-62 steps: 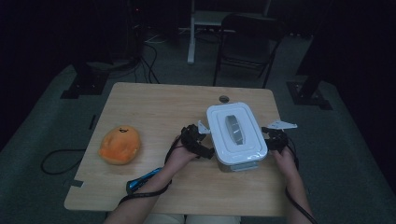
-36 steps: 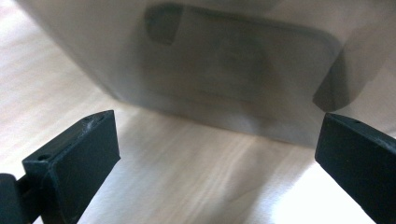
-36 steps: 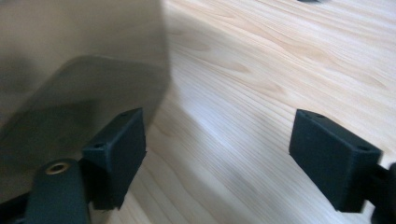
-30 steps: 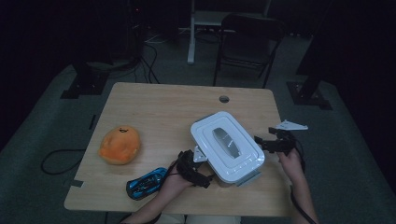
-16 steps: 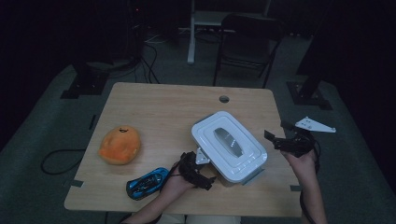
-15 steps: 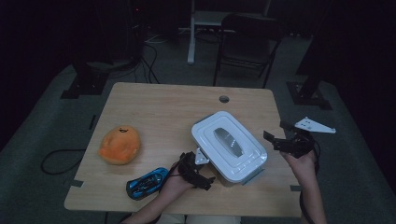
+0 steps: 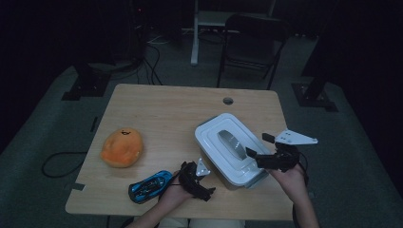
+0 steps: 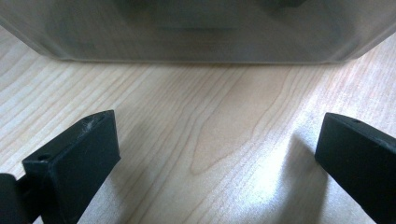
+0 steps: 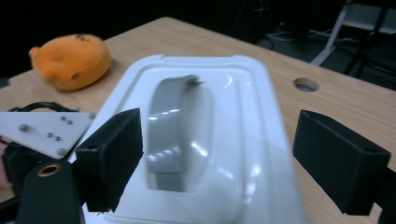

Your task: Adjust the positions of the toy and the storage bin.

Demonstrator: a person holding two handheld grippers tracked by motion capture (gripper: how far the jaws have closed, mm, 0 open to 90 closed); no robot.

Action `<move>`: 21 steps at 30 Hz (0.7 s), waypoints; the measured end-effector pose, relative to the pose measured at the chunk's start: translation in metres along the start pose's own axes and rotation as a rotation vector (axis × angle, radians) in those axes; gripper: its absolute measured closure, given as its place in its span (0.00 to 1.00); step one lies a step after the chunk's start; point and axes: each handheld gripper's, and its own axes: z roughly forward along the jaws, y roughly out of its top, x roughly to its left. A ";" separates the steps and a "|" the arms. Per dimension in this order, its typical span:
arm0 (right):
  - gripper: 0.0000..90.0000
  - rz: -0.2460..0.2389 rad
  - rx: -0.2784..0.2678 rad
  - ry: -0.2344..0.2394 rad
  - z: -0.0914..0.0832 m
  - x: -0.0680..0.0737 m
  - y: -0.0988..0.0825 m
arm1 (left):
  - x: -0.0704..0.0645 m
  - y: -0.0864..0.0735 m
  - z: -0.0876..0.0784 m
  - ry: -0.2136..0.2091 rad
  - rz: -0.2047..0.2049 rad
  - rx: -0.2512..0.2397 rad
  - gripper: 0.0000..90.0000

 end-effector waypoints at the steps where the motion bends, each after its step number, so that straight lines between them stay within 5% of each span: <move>1: 0.18 -0.003 0.011 0.013 0.003 0.003 0.000 | 0.000 0.000 0.000 0.000 0.001 -0.003 0.00; 11: 0.33 -0.027 0.114 0.005 0.032 0.020 -0.004 | 0.000 -0.002 0.000 -0.009 0.011 -0.013 0.00; 21: 0.47 -0.029 0.153 0.025 0.040 0.026 -0.001 | 0.000 -0.002 0.000 -0.010 0.011 -0.013 0.00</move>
